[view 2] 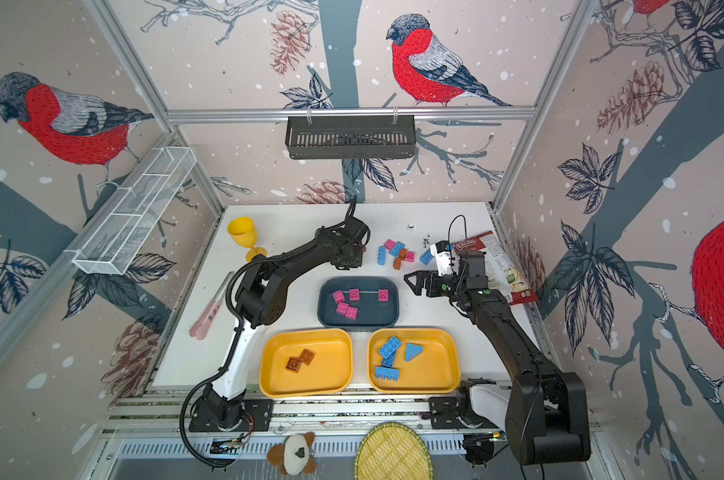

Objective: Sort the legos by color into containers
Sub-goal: 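Carry the brown brick into the yellow tray with brown bricks, release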

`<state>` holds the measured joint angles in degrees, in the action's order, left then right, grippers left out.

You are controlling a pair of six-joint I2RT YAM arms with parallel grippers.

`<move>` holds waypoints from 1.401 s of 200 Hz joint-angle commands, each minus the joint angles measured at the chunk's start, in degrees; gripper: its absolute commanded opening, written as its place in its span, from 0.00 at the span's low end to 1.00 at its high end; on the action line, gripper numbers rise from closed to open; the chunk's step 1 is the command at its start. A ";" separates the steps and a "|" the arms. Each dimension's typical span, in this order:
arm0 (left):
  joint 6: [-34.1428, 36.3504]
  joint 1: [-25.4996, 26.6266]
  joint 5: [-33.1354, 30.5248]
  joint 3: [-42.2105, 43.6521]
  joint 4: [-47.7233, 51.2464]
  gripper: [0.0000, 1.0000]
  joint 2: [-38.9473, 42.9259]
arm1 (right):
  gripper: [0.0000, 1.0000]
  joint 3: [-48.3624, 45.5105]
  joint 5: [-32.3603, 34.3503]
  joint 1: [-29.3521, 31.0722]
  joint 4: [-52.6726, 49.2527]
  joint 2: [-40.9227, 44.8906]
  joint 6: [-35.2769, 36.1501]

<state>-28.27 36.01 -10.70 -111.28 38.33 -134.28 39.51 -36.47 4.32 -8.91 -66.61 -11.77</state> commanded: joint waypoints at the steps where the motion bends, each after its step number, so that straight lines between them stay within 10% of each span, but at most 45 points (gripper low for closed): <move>1: 1.94 -0.24 -0.46 -1.57 1.13 0.19 0.61 | 0.99 0.03 -0.80 -0.05 1.42 0.28 0.65; 57: 6.76 -0.34 2.43 -0.78 4.12 0.20 7.64 | 0.99 0.76 -0.80 -0.10 1.77 0.19 0.26; 193: 9.87 5.96 29.39 41.86 10.78 0.22 54.92 | 0.99 5.35 -1.80 2.69 1.71 -3.35 1.27; 252: 4.06 7.14 31.55 58.55 9.32 0.23 60.81 | 0.99 7.07 -0.91 5.08 0.93 -4.93 2.27; 280: 4.81 7.11 30.77 60.63 8.97 0.42 58.55 | 1.00 7.99 1.12 6.37 0.77 -6.80 2.57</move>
<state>-22.76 43.18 19.42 -51.62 48.27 -74.43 46.46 -37.23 9.82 -8.08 -71.75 -10.31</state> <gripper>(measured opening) 0.338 0.994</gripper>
